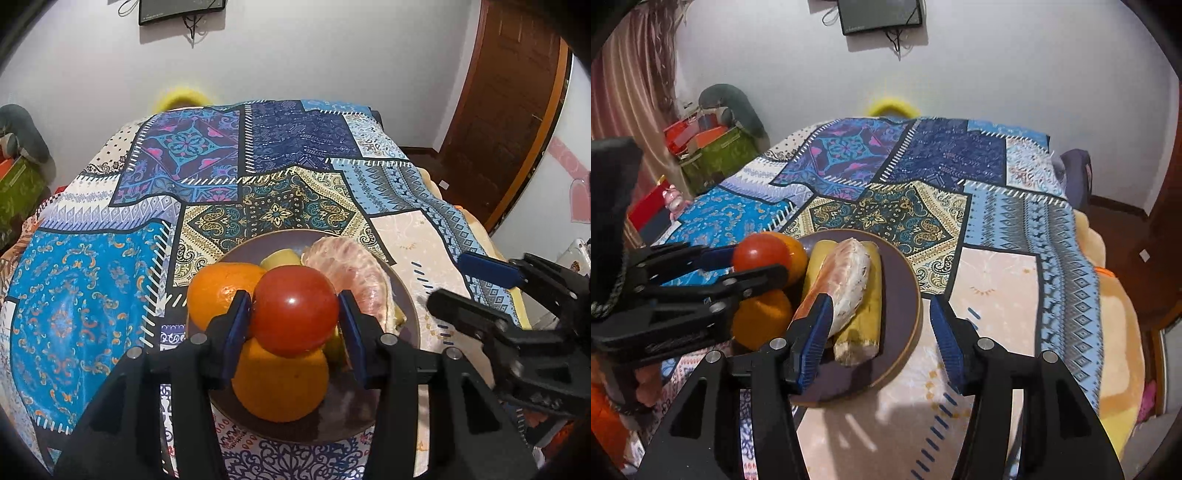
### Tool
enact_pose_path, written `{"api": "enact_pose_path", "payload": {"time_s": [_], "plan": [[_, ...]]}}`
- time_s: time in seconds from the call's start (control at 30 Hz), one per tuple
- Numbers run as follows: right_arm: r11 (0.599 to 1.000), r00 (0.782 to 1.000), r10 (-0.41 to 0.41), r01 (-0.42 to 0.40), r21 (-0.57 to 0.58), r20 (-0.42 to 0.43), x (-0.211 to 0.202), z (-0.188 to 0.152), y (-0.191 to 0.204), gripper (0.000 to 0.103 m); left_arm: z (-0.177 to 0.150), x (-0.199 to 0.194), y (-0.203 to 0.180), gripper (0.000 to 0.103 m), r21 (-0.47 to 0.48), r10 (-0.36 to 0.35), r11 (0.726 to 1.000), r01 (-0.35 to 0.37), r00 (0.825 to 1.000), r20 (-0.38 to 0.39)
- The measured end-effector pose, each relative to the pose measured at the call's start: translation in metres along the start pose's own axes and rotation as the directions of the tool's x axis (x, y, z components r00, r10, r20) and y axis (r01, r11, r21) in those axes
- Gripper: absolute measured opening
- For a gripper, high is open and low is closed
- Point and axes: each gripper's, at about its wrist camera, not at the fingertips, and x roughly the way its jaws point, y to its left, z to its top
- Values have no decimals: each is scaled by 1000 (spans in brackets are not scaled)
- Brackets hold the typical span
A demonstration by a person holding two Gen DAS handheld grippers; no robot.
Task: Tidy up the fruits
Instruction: 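Carry the tomato and pomelo segment to the purple plate and release both, then grasp a small mandarin with the left tool while the right grasps another mandarin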
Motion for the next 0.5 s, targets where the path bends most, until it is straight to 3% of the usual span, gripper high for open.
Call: {"api": "enact_pose_path", "payload": {"time_s": [0.5], "plan": [[999,999,-35,35,-18,-3,-40,-27,12,51,-26,-54,-1,52,12,27,1000,-27,1000,9]]}}
